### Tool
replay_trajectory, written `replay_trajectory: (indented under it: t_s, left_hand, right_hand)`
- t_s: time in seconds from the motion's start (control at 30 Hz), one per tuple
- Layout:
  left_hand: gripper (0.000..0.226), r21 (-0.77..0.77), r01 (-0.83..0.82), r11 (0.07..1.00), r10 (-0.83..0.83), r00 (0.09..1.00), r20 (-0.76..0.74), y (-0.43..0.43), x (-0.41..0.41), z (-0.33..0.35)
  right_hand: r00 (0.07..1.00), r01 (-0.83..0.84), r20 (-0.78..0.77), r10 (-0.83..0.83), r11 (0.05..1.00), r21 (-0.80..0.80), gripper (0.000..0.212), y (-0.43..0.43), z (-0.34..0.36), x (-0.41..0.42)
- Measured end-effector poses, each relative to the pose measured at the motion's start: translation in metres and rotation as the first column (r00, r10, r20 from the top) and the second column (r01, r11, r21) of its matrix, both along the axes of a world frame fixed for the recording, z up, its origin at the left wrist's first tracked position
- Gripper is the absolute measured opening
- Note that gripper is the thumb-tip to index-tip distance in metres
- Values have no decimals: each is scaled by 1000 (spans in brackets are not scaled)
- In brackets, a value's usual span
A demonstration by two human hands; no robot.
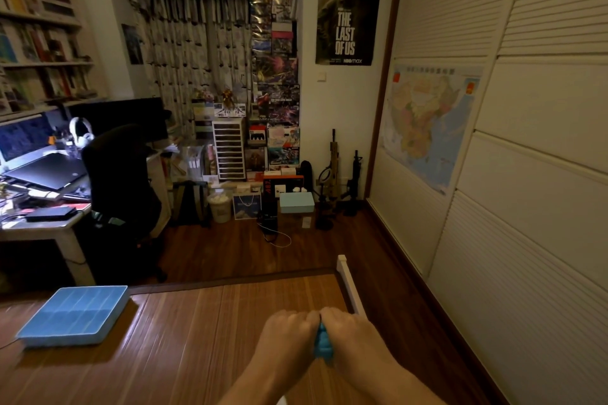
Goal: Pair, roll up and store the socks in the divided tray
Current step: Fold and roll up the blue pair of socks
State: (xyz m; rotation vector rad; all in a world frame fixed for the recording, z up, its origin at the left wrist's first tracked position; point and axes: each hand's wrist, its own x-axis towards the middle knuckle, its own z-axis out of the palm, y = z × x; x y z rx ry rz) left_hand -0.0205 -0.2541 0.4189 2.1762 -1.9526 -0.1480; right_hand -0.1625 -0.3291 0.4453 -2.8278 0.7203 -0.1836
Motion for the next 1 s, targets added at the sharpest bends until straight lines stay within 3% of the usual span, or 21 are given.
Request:
replay_trajectory:
  t_s: [0.2, 0.37, 0.43, 0.5, 0.6, 0.67, 0.73, 1.0]
  left_hand:
    - [43, 207, 35, 978, 35, 945, -324, 1, 7, 11]
    - [44, 278, -34, 960, 54, 997, -62, -6, 1, 3]
    - [43, 178, -39, 983, 32, 999, 42, -4, -2, -4]
    - [41, 97, -15, 995, 7, 997, 82, -1, -3, -10]
    - [44, 112, -24, 993, 26, 999, -22, 0, 0, -10]
    - [50, 185, 3, 983, 36, 977, -211, 1, 7, -5]
    - [51, 238, 58, 970, 22, 948, -319, 3, 11, -1]
    - [44, 238, 36, 971, 33, 960, -278, 8, 5, -5]
  right_hand:
    - [986, -157, -89, 142, 969, -190, 33, 0, -7, -4]
    - [995, -70, -86, 60, 990, -125, 48, 7, -11, 1]
    - [997, -24, -78, 16, 994, -102, 58, 12, -11, 3]
    - [999, 9, -46, -12, 997, -71, 50, 13, -11, 2]
    - [1000, -29, -5, 29, 988, -150, 32, 11, -11, -4]
    - [994, -95, 32, 108, 953, -289, 32, 10, -11, -8]
    - [986, -132, 53, 157, 936, -326, 38, 10, -15, -11]
    - [990, -108, 57, 131, 947, -302, 46, 18, -31, -9]
